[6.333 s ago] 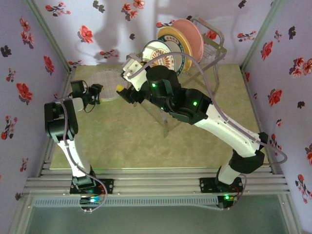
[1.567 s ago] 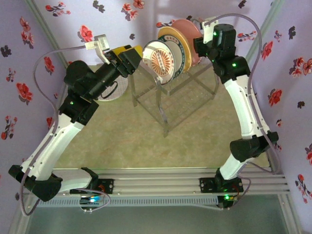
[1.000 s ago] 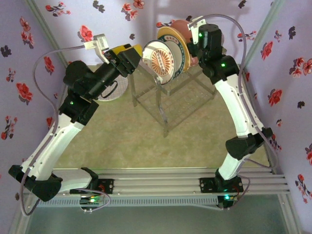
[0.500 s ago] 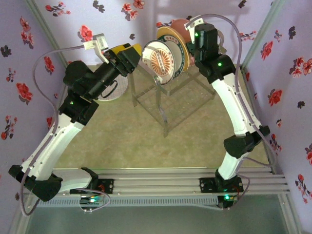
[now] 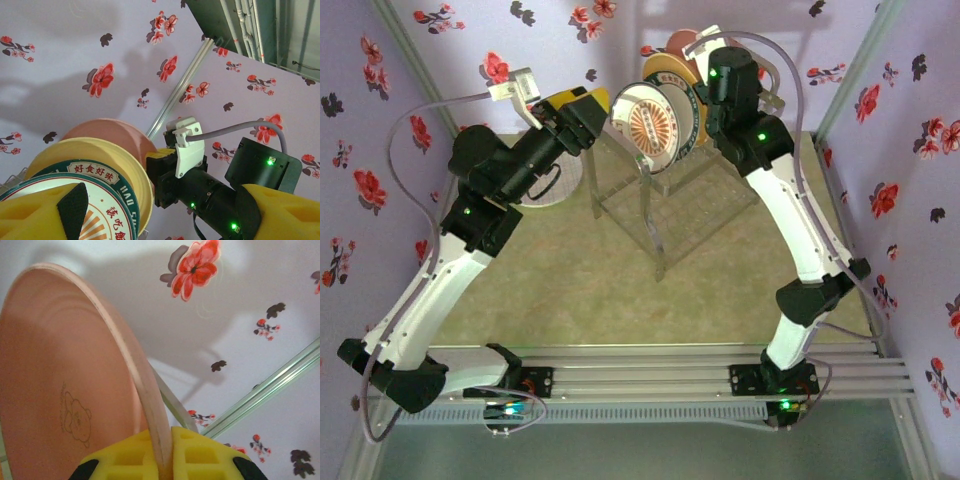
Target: Unload the plates from the dish rack
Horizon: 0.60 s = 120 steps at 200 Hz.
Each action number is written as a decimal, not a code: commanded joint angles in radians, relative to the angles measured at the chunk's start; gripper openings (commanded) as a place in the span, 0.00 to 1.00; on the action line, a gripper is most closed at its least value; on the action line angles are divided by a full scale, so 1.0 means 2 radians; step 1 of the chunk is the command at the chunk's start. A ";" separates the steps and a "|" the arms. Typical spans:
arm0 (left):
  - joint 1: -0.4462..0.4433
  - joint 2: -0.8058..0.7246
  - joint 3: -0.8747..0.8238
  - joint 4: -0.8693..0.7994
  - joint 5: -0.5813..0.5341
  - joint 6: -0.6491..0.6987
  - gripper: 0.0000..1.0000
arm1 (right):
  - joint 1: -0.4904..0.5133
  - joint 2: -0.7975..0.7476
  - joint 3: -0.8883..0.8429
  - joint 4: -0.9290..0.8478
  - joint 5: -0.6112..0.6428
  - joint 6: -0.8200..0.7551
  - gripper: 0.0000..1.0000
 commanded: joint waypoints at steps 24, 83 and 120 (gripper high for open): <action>-0.004 0.001 0.013 0.022 -0.004 -0.008 0.80 | 0.004 -0.020 0.024 0.063 0.041 -0.040 0.00; -0.004 0.017 0.028 0.020 0.010 -0.022 0.80 | 0.005 -0.044 0.022 0.098 0.063 -0.068 0.00; -0.007 0.027 0.034 0.024 0.018 -0.026 0.80 | 0.005 -0.064 0.021 0.118 0.074 -0.080 0.00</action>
